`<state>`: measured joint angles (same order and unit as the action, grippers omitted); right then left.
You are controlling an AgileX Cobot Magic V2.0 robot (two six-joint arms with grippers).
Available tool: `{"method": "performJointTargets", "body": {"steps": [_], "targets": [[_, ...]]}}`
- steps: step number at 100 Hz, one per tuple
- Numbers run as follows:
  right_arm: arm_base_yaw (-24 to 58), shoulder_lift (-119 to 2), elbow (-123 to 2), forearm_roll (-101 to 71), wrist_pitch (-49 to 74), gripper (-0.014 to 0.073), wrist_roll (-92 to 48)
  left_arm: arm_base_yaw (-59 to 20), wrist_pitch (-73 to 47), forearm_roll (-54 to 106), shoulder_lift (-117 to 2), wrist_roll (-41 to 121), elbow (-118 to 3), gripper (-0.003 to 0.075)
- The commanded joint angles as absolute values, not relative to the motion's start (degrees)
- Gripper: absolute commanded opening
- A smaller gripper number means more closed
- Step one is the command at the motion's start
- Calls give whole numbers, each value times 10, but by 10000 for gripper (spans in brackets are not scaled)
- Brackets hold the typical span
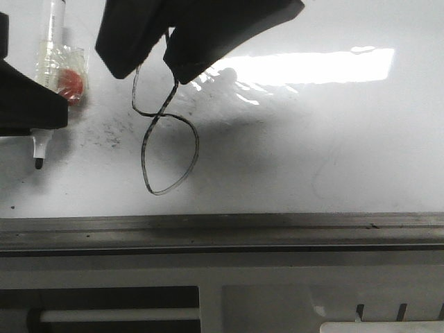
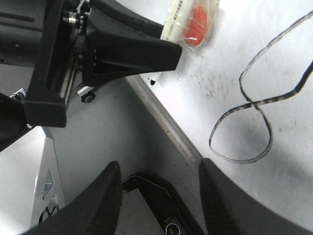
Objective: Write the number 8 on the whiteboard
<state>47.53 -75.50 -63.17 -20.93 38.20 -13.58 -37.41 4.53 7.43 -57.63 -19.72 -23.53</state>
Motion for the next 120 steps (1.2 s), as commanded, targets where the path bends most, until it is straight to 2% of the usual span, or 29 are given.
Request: {"method": "performJointTargets", "body": {"steps": [1,24,29,41,46,55,79,86,98,103,110,120], "targets": [[474,-740,-646,-222,361,313,-140,-372,78,80,-574,-202,-257,-20],[474,-740,-646,-226,374,313,-140,-372,81,80,-574,-202,-257,-2],[474,-740,-646,-226,377,313,-140,-372,81,80,-574,-202,-257,43],[474,-740,-646,-228,377,313,-140,-372,82,88,-574,-202,-257,237],[474,-740,-646,-228,377,313,-140,-372,82,90,-574,-202,-257,295],[474,-740,-646,-228,377,313,-140,-372,82,90,-574,-202,-257,338],[474,-738,-646,-218,360,297,-140,-372,81,91,-554,-202,-257,338],[474,-732,-646,-209,353,215,-140,-372,76,89,-536,-202,-257,338],[474,-708,-641,-189,331,-41,-140,-372,54,82,-496,-202,-257,333],[474,-693,-635,-185,318,-65,-140,-372,42,77,-476,-202,-257,326],[474,-665,-619,-171,289,-62,-140,-372,24,62,-442,-202,-257,262],[474,-609,-573,-147,229,-62,-140,-372,7,49,-390,-202,-257,74]]}}
